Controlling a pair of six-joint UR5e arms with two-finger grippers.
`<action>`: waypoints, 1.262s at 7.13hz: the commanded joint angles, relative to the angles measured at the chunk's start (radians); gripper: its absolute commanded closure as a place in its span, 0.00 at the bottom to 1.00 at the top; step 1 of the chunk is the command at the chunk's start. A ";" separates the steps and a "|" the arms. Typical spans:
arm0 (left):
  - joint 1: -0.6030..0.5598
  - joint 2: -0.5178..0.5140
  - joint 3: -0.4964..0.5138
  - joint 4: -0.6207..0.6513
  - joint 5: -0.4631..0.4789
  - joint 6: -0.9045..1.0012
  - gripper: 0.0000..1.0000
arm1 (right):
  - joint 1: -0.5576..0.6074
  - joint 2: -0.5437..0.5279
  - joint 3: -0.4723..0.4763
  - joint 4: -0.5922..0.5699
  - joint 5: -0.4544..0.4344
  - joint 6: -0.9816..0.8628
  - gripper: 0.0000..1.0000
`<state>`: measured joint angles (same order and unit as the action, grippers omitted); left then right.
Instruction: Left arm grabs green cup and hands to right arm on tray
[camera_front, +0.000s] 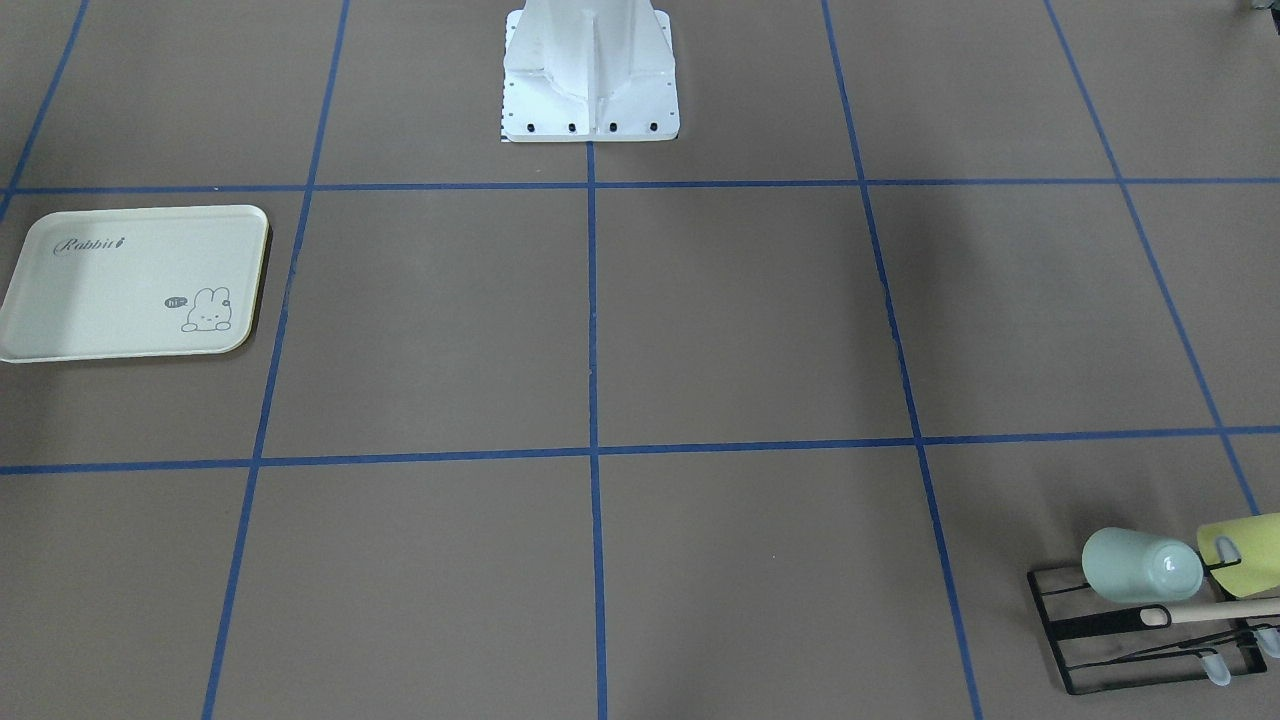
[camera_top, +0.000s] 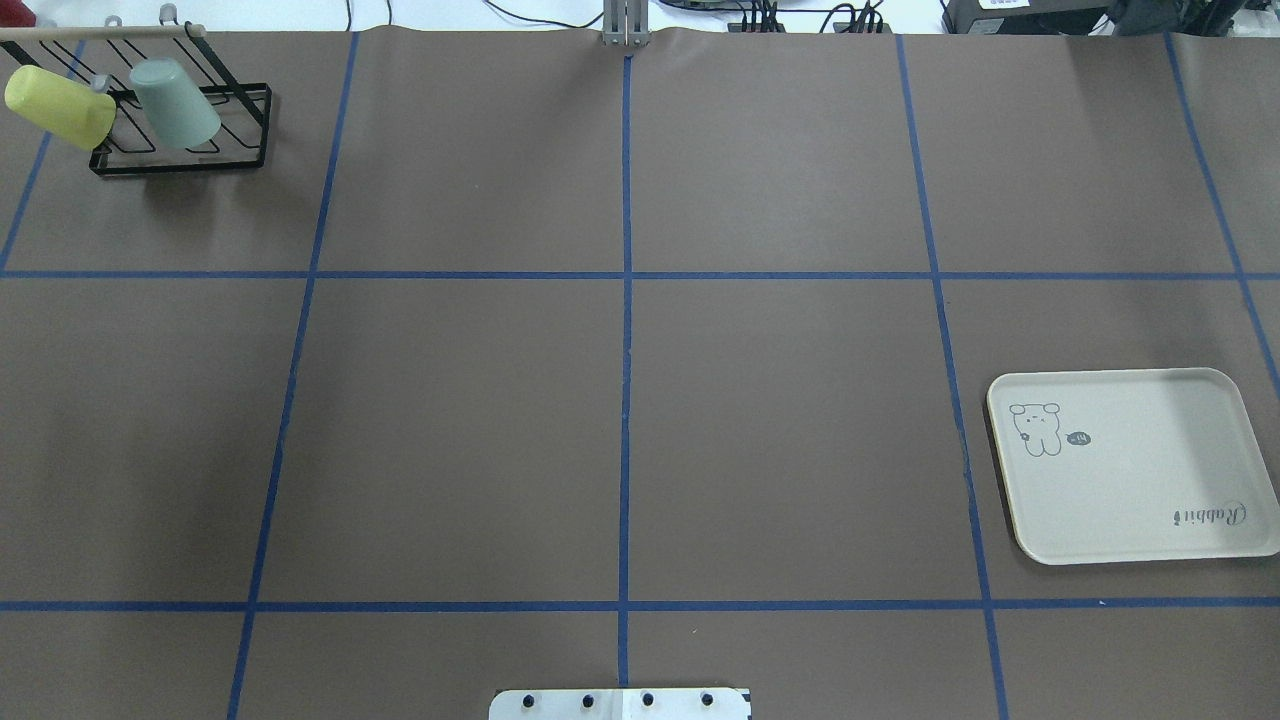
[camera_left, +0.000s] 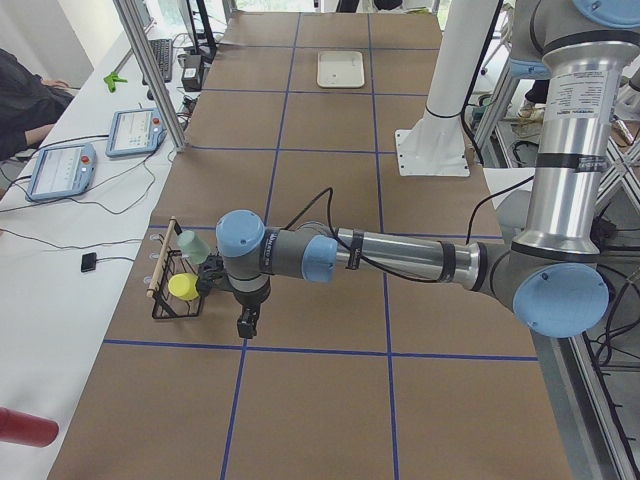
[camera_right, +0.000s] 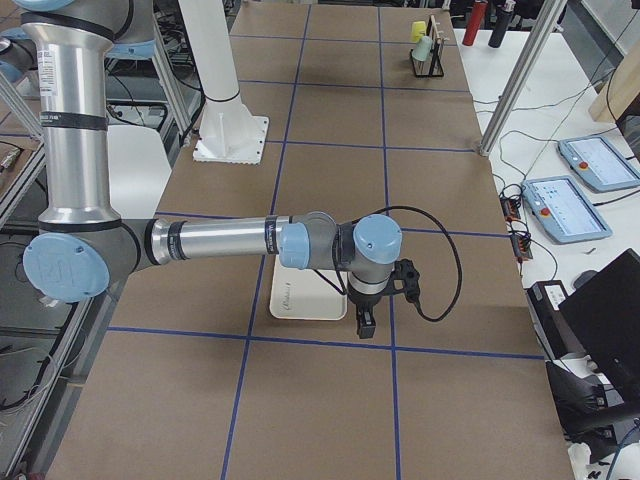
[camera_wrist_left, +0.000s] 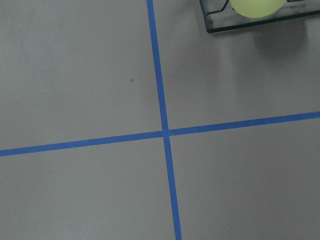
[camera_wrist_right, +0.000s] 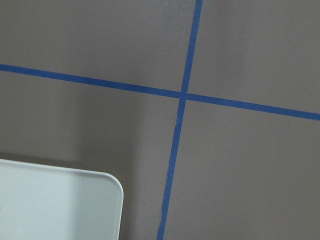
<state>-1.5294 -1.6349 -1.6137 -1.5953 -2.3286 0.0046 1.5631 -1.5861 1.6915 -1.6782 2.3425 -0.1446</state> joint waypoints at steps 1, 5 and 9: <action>-0.002 -0.002 -0.005 0.000 0.000 0.000 0.00 | 0.000 0.000 -0.003 -0.002 -0.002 -0.001 0.01; -0.002 -0.017 -0.064 0.069 0.008 -0.003 0.00 | 0.000 0.000 -0.001 0.000 0.000 -0.001 0.01; 0.024 -0.102 -0.277 0.261 0.143 -0.006 0.00 | 0.000 0.000 0.000 -0.002 0.003 0.000 0.01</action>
<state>-1.5232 -1.7252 -1.8340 -1.3511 -2.2277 -0.0011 1.5631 -1.5861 1.6919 -1.6785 2.3445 -0.1450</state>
